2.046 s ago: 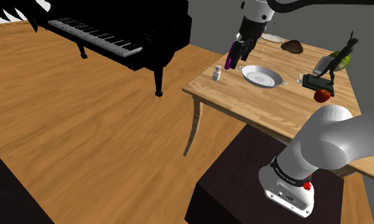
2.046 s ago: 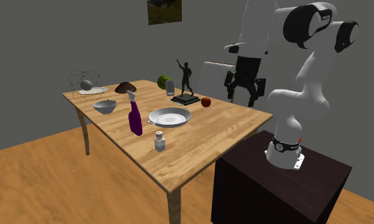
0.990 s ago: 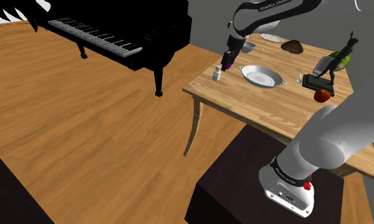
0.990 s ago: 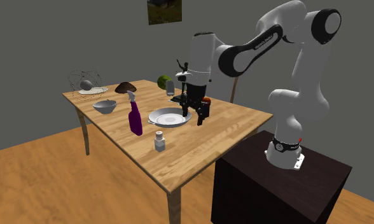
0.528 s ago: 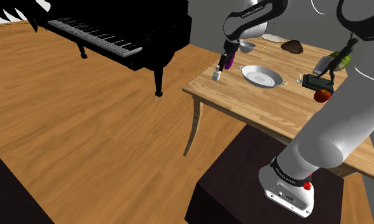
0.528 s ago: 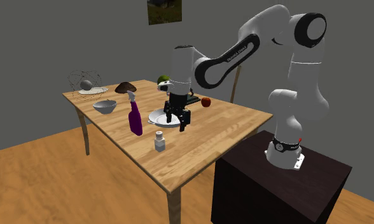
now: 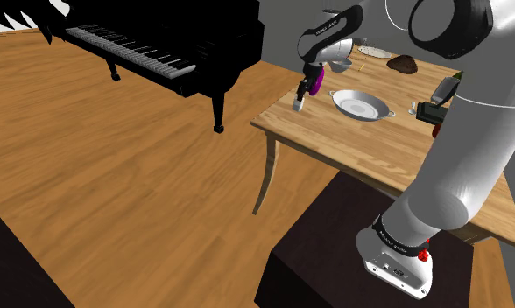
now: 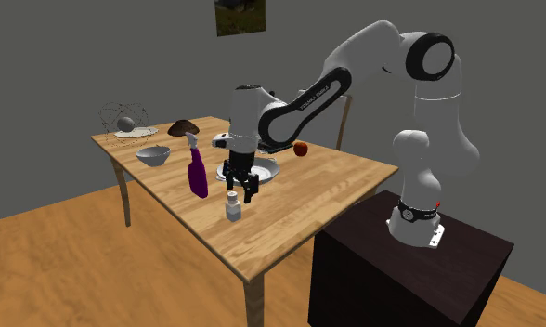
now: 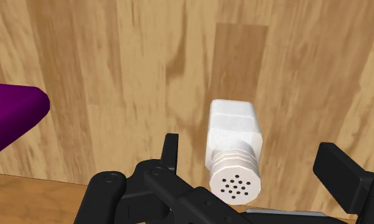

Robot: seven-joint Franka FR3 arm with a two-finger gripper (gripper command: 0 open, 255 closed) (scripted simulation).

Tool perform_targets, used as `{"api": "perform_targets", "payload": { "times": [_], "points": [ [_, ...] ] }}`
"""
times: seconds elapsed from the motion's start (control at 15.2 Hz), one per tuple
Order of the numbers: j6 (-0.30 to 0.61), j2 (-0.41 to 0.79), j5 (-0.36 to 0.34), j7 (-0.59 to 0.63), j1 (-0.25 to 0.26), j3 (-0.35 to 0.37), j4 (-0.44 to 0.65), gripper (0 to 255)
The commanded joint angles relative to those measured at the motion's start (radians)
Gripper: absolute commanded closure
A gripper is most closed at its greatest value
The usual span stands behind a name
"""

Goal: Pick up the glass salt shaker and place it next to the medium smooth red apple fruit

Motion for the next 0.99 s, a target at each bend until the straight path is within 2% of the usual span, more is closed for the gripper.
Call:
{"api": "perform_targets", "payload": {
  "times": [0.0, 0.2, 0.73, 0.79, 0.92],
  "points": [
    [0.019, 0.027, 0.015, -0.012, -0.007, 0.004, 0.006, 0],
    [0.046, 0.052, 0.028, -0.021, -0.013, 0.010, 0.003, 0],
    [0.046, 0.052, 0.028, -0.020, -0.013, 0.010, 0.003, 0],
    [0.046, 0.052, 0.028, -0.020, -0.013, 0.010, 0.003, 255],
    [0.046, 0.052, 0.028, -0.020, -0.013, 0.010, 0.003, 255]
  ]
}}
